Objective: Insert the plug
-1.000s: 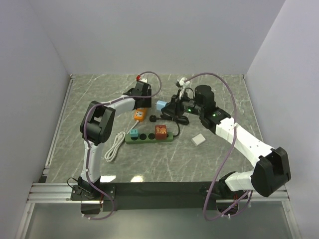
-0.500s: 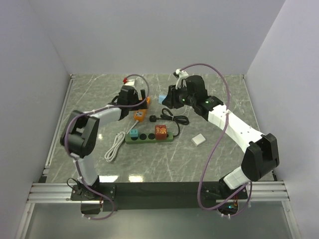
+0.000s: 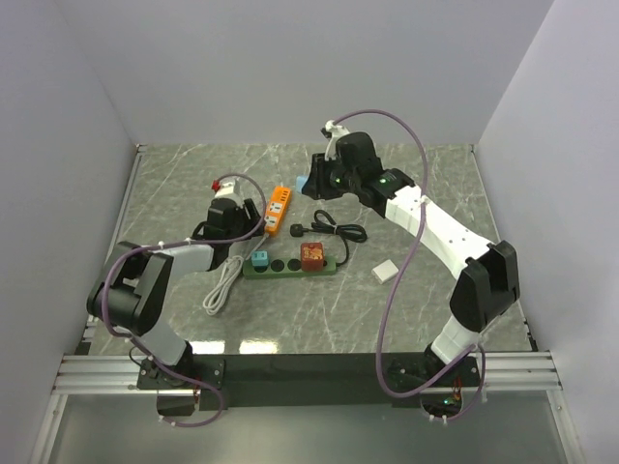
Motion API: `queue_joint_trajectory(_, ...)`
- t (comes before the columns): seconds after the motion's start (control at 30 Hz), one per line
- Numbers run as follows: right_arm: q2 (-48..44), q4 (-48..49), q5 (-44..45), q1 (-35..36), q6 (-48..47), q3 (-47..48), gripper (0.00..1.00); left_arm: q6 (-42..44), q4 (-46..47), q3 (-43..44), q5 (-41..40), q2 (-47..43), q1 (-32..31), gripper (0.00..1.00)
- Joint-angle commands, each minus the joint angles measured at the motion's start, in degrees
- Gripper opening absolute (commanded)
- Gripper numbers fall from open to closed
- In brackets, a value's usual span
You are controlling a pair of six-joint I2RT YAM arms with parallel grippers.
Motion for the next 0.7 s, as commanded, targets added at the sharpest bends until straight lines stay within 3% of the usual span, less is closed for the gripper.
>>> queue_joint_trajectory(0.0,-0.9,-0.9,1.7,0.8,0.9,1.8,0.00,-0.1,4.6,-0.4,-2.1,0.4,0.8,0.58)
queue_joint_trajectory(0.13,-1.6,-1.2,3.2,0.9,0.8,0.8,0.00,1.3,4.1,-0.8,-3.6,-0.1,1.2,0.53)
queue_joint_trajectory(0.27,-1.8,-1.2,3.4,0.9,0.3,0.4,0.00,1.5,1.8,0.2,0.1,2.3,1.1,0.39)
queue_joint_trajectory(0.5,-2.2,-0.4,2.8,0.9,0.2,0.5,0.00,0.2,-3.1,3.3,3.2,7.7,0.8,0.32)
queue_joint_trajectory(0.67,-1.3,-0.7,3.4,0.9,-0.3,1.1,0.00,0.0,-1.8,5.0,7.1,10.9,-1.5,0.29)
